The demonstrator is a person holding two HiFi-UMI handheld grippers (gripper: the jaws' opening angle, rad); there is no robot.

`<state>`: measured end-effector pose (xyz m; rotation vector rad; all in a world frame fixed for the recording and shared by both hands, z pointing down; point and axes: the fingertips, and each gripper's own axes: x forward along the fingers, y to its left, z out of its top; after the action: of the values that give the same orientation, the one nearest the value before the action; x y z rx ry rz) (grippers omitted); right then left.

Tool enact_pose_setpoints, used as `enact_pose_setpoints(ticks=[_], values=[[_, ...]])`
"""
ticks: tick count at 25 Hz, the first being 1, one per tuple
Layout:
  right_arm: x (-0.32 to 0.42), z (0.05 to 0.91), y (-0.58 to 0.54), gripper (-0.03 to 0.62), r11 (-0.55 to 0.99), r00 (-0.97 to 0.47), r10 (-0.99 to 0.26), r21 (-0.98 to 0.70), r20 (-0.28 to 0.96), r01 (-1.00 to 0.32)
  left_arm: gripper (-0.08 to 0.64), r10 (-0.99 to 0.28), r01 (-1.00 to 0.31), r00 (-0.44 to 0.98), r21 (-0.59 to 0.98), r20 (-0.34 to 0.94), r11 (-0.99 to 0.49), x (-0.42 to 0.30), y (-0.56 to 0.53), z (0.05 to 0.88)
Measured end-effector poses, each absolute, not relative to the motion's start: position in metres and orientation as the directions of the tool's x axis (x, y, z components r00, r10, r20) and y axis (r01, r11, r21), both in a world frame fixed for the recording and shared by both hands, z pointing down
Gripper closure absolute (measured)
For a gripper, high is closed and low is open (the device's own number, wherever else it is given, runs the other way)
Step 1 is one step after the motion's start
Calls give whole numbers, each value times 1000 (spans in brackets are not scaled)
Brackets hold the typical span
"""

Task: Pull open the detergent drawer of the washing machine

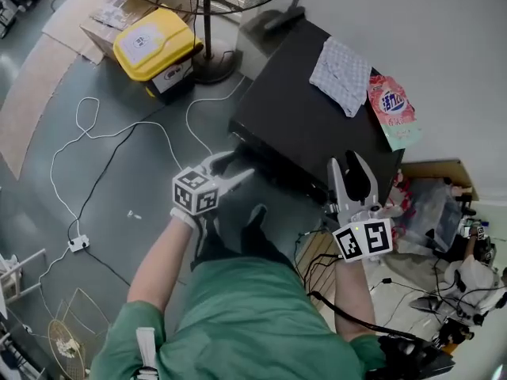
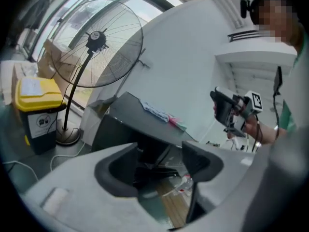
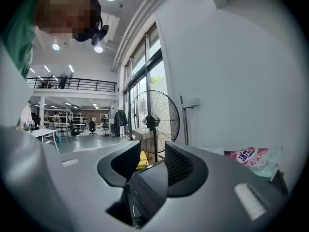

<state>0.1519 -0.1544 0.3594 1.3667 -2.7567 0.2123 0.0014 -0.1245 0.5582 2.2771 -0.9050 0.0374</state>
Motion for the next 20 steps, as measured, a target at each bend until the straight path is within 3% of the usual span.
enact_pose_setpoints(ticks=[11, 20], values=[[179, 384, -186, 437, 636, -642, -746, -97, 179, -766, 248, -602, -556, 761, 720, 241, -415, 15, -168, 641], [186, 405, -184, 437, 645, -649, -723, -105, 236, -757, 215, -600, -399, 794, 827, 97, -395, 23, -179, 661]])
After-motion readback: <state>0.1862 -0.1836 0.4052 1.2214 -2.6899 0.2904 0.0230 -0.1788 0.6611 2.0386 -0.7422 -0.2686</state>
